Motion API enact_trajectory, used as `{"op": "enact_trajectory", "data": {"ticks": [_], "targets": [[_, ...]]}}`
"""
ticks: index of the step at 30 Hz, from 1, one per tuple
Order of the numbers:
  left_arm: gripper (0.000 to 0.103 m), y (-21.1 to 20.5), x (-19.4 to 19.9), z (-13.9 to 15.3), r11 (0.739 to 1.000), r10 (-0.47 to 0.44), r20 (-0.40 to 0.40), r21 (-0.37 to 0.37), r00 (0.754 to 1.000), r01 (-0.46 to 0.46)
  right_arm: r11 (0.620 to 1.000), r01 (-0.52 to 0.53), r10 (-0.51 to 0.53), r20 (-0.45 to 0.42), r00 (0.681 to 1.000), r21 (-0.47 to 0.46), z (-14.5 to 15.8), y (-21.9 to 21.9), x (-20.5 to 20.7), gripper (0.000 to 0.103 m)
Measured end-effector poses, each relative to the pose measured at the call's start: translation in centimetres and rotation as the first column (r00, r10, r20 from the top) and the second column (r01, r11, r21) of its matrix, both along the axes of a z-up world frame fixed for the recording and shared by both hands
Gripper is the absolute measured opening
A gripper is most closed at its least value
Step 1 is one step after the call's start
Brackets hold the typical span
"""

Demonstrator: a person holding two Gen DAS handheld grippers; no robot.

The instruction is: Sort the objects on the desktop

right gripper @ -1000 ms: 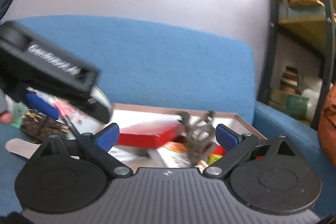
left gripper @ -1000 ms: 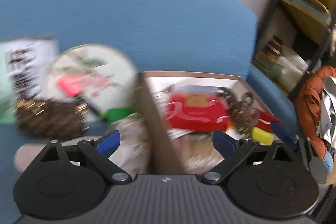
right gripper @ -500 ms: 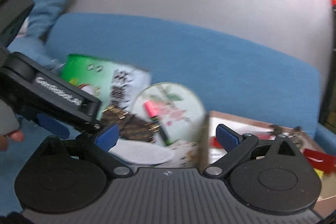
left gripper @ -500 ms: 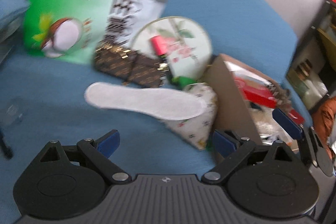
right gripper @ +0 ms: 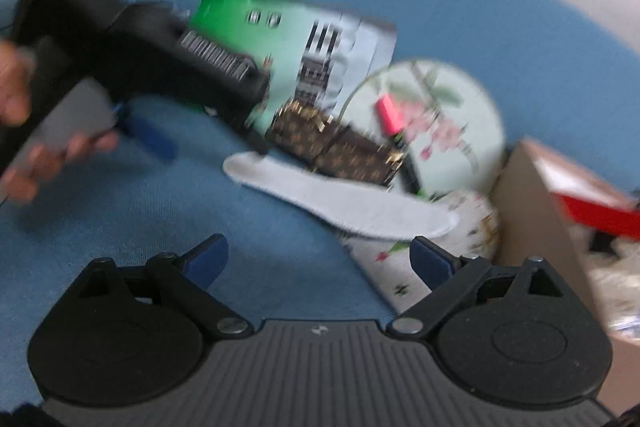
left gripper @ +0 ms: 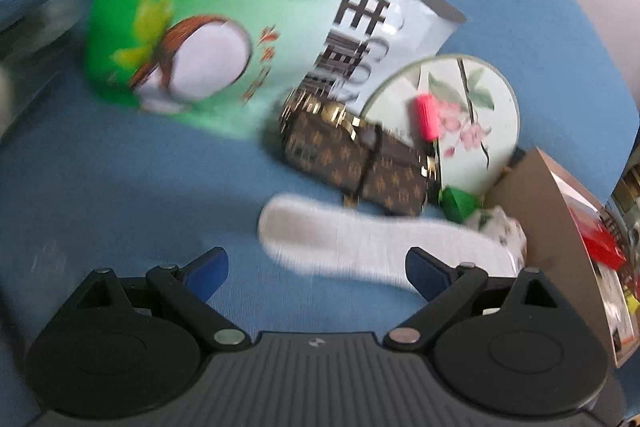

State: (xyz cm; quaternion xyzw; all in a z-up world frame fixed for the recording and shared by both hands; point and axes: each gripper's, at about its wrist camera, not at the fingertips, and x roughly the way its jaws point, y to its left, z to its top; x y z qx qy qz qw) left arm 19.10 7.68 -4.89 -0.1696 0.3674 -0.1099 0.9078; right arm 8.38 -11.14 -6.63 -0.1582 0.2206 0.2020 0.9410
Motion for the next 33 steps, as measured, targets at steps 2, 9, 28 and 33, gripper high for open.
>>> {"op": "enact_trajectory", "data": {"ticks": [2, 9, 28, 33], "targets": [[0.098, -0.3, 2.4, 0.2, 0.999, -0.042, 0.022, 0.023, 0.999, 0.041, 0.999, -0.021, 0.023, -0.065, 0.998, 0.045, -0.4, 0.0, 1.2, 0.094], [0.097, -2.5, 7.7, -1.5, 0.973, -0.21, -0.023, 0.094, 0.977, 0.211, 0.989, -0.029, 0.052, -0.159, 0.986, 0.143, -1.9, 0.7, 5.3, 0.086], [0.089, 0.3, -0.9, -1.5, 0.888, -0.46, 0.002, 0.02, 0.888, 0.46, 0.983, 0.109, -0.093, -0.113, 0.989, 0.147, -1.0, 0.5, 5.5, 0.044], [0.09, 0.0, -2.3, -2.0, 0.863, -0.502, 0.0, -0.072, 0.865, 0.501, 0.976, 0.124, -0.098, -0.151, 0.984, 0.177, -0.6, -0.7, 4.6, 0.044]]}}
